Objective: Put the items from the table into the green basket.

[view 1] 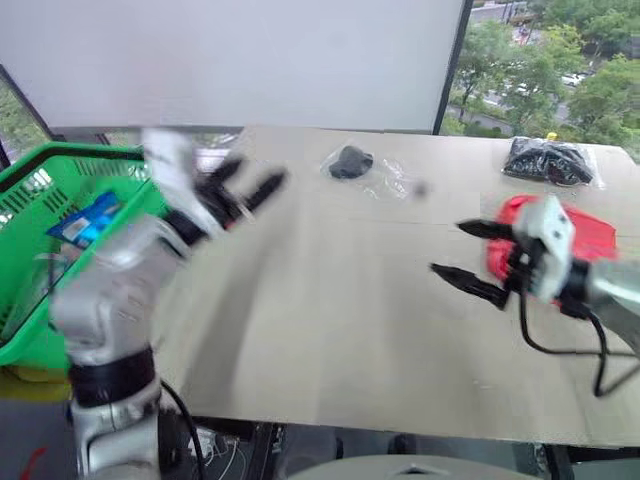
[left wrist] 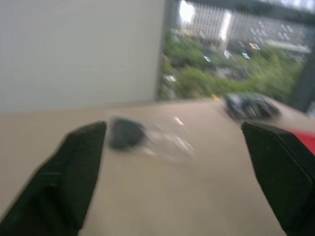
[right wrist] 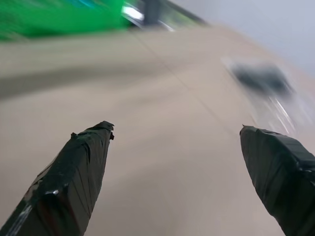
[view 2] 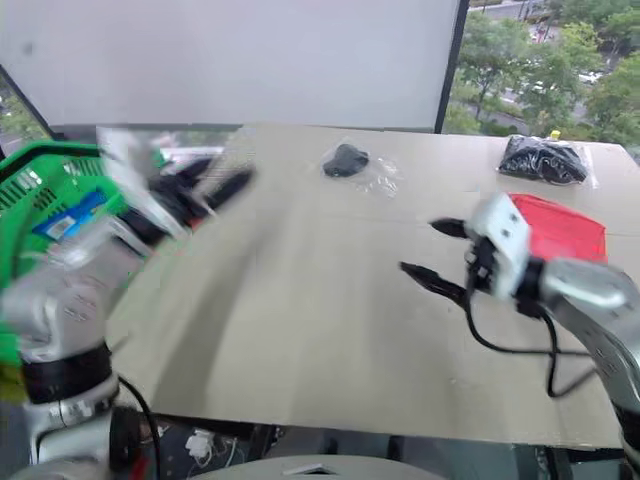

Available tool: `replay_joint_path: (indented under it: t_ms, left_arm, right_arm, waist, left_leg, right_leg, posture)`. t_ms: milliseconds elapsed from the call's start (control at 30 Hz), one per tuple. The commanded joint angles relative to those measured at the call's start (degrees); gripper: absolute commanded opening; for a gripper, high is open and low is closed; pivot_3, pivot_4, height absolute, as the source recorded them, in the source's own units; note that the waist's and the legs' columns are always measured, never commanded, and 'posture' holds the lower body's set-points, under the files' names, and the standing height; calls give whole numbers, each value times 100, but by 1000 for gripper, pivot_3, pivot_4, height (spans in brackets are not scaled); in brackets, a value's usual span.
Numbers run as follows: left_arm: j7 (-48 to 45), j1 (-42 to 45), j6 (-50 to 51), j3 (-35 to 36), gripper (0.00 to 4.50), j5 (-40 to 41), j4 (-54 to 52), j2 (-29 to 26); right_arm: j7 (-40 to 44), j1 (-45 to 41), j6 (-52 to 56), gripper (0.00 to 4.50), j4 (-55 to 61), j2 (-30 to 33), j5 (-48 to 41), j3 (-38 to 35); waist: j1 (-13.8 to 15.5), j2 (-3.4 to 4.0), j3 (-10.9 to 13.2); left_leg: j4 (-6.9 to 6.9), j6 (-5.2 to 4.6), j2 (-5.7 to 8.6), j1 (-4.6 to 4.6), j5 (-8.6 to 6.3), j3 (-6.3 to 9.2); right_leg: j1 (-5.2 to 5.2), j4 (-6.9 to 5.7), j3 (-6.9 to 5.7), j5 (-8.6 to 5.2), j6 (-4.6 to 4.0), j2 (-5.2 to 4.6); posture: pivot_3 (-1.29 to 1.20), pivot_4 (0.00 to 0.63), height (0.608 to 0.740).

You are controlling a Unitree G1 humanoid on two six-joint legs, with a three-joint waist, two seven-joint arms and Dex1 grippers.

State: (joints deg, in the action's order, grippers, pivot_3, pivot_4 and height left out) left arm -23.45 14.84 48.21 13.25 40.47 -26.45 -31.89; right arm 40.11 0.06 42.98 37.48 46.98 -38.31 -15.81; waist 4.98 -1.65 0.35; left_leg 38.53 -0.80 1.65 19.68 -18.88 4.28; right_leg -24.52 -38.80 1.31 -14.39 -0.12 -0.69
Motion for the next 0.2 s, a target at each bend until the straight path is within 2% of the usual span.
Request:
replay_joint_path:
  t_ms: [33, 133, 167, 200]
  left_arm:
    - [-101, -655, -86, -196, 4406, -114, -653, -118]
    - [-281, -1467, -312, -288, 4406, -360, -795, -254]
    - [-339, -1661, -406, -256, 4406, -409, -845, -284]
    - [-304, -1766, -428, -192, 4406, -418, -880, -275]
  right_arm:
    - [246, 941, -363, 4500, 416, 39, 164, -982]
    - [397, 1824, -612, 4500, 436, -89, 417, -1500]
    - [408, 2048, -709, 4500, 408, -148, 504, -1620]
    - [415, 2227, -811, 4500, 396, -198, 584, -1703]
  waist:
    - [-154, 5, 4]
    - [-345, 66, 20]
    - [-366, 77, 28]
    - [-366, 77, 28]
  left_leg:
    - [2, 0, -15, 5, 0, -6]
    - [3, -10, -31, -16, -6, -20]
    - [-15, -12, -38, -90, -8, -29]
    - [-21, -13, -41, -116, -8, -34]
  right_leg:
    - [-2, 15, 5, 0, 0, 13]
    - [37, 7, 16, -1, -1, 35]
    - [113, 23, 24, -7, -3, 43]
    - [139, 31, 26, -12, -2, 47]
  posture:
    - [-37, 0, 740]
    - [-73, 0, 740]
    - [-79, 0, 740]
    - [-80, 0, 740]
